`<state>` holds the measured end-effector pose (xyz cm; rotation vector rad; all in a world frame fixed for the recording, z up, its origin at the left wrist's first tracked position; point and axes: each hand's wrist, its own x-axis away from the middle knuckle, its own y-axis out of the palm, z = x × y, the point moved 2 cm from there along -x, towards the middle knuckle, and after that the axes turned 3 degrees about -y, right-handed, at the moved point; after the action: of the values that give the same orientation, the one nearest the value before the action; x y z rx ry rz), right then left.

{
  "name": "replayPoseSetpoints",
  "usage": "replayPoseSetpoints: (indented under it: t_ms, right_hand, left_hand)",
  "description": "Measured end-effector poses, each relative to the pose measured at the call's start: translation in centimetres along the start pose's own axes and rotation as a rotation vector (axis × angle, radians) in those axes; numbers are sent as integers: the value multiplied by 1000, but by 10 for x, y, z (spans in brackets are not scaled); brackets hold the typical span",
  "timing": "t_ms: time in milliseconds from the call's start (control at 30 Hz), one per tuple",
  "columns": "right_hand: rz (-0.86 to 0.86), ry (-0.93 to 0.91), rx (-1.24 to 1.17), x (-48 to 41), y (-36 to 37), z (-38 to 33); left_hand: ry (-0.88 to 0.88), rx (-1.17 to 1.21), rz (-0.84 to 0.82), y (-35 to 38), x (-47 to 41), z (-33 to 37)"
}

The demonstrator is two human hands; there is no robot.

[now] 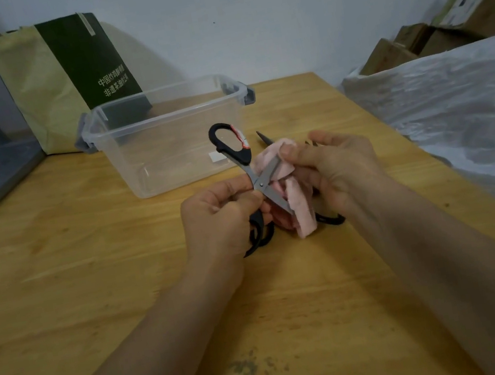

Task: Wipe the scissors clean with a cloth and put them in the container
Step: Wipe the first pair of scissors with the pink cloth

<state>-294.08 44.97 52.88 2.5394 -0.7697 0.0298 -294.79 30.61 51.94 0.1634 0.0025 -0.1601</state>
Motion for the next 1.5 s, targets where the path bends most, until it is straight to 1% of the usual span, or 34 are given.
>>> replayPoseSetpoints:
  t_ms: [33, 67, 133, 200, 367, 467, 567, 633, 767, 867, 1067, 1133, 1333, 1433, 1500]
  right_hand:
    - [2, 3, 9, -1, -2, -1]
    - [-37, 22, 54, 1, -1, 0]
    - [-155, 84, 161, 10, 5, 8]
    - [-187, 99, 135, 13, 10, 13]
    - [-58, 58, -64, 2, 4, 5]
    - [35, 20, -103, -3, 1, 2]
    - [138, -68, -125, -12, -10, -4]
    - [152, -142, -78, -13, -18, -9]
    - [-24, -251, 134, 0, -11, -9]
    - [-163, -266, 196, 10, 3, -3]
    - [-363, -268, 317, 19, 12, 8]
    - [-378, -273, 352, 19, 13, 9]
    - [-321, -220, 390, 21, 14, 12]
    - [-293, -201, 410, 21, 15, 11]
    - [-274, -206, 427, 19, 15, 10]
  left_hand:
    - [-8, 0, 2, 1, 1, -1]
    - [-17, 9, 5, 2, 1, -1]
    - [-23, 34, 13, 1, 0, 0]
    - [-13, 43, 7, -1, -1, 2]
    - [-10, -3, -3, 1, -1, 2]
    - [-30, 10, -8, 3, -1, 0]
    - [-31, 7, -10, 0, 0, 1]
    - [-24, 47, 17, -3, -2, 4]
    - [-52, 153, 69, -9, -9, 5]
    - [-54, 161, 21, -7, -9, 5]
    - [-18, 133, -42, -8, -11, 4]
    - [0, 111, -58, -7, -10, 2]
    - [25, 45, -68, -5, -7, -1]
    - [27, 60, -104, -3, -3, 0]
    - [15, 64, -90, -3, -4, 0]
